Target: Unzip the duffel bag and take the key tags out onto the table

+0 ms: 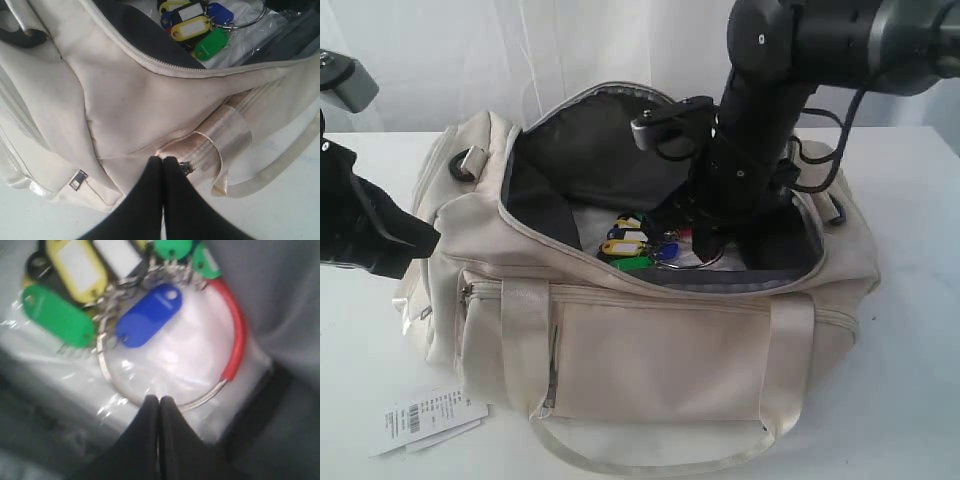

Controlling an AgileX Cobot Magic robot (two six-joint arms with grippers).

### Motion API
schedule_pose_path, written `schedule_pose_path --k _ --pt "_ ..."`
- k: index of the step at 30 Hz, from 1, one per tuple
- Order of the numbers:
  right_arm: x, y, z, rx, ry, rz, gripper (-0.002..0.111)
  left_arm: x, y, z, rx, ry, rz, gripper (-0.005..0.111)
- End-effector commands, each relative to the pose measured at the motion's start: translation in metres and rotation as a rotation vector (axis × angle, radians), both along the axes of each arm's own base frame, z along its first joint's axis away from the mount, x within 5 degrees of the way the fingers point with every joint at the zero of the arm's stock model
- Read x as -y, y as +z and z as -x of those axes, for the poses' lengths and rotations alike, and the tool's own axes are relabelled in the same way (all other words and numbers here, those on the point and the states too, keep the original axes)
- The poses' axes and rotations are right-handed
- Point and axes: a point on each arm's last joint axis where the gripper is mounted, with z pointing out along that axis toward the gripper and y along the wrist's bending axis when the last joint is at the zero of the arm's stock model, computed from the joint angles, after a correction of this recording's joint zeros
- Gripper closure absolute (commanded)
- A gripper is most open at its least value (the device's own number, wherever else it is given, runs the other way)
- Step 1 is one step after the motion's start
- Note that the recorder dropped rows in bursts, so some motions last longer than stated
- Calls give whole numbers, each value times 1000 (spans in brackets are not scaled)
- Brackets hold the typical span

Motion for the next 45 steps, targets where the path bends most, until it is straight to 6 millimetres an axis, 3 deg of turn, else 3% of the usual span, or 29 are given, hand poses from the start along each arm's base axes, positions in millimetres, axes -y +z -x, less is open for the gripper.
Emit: schedule_pose_path --k 1,4,8,12,20,27,37,45 --pt "11 -17 -28 66 -121 -43 108 1 -1 4 -19 -9 11 107" --pt "21 -25 -44 70 -224 -94 108 1 -1 4 -22 -8 17 107" --pt "34 -26 -51 -60 -299 -245 102 2 -1 4 -23 -9 22 107" --pt "36 -21 -43 -223 -201 -362 84 2 -1 4 -23 -9 22 107" --pt "39 -25 -33 -321 -166 -321 44 4 0 6 -32 -32 38 107" --pt "35 -34 -27 -367 -237 -321 42 6 1 7 -22 -67 48 107" --pt "3 -58 -28 -480 -300 -484 42 6 1 7 -22 -67 48 107" --pt "-7 -72 -37 -481 -379 -554 44 6 1 7 -22 -67 48 107"
